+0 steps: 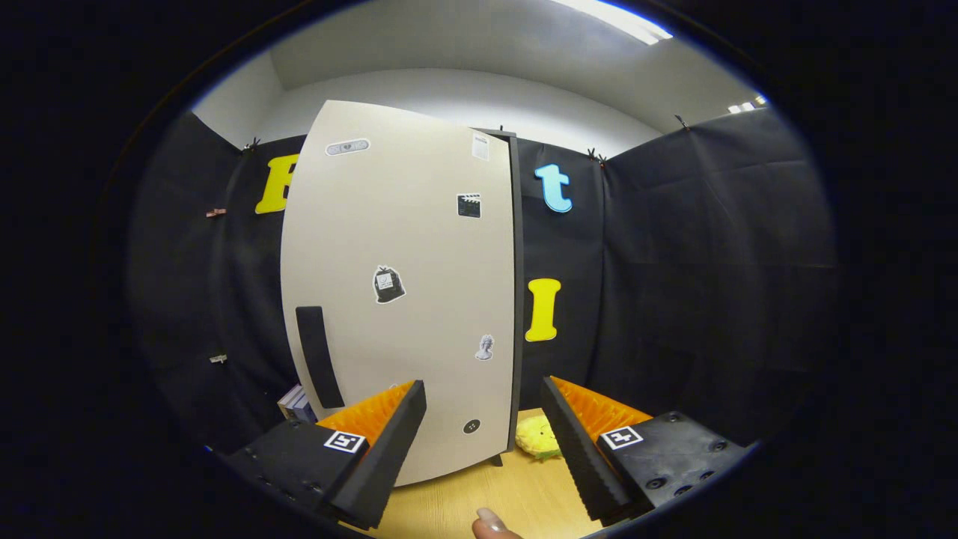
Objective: Open the shoe cabinet door, grab the shoes and put them into the shoe cabinet, then close the shoe cabinet door.
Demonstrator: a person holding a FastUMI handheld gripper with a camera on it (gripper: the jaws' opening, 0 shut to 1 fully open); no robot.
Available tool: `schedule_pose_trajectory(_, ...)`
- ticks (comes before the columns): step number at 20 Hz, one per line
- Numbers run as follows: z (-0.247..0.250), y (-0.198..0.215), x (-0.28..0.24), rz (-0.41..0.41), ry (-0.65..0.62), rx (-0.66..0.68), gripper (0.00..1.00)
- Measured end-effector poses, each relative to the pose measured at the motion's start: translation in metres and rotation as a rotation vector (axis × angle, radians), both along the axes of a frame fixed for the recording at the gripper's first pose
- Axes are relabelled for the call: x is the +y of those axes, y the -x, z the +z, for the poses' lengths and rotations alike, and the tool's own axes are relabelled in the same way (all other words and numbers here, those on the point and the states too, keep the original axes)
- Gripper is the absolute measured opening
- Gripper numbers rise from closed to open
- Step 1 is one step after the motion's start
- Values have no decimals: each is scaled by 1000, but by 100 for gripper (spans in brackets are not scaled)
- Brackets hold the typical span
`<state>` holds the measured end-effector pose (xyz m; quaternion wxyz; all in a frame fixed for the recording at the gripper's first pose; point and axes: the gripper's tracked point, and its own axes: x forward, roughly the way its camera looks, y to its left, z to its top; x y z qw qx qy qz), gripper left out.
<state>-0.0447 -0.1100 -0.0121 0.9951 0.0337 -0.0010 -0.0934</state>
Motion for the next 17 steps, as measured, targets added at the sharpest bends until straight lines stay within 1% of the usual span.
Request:
schedule_pose_trajectory(9, -3, 0, 4, 9, 9, 13, 98)
schedule_pose_trajectory(17, -1, -1, 13, 38, -7, -3, 98)
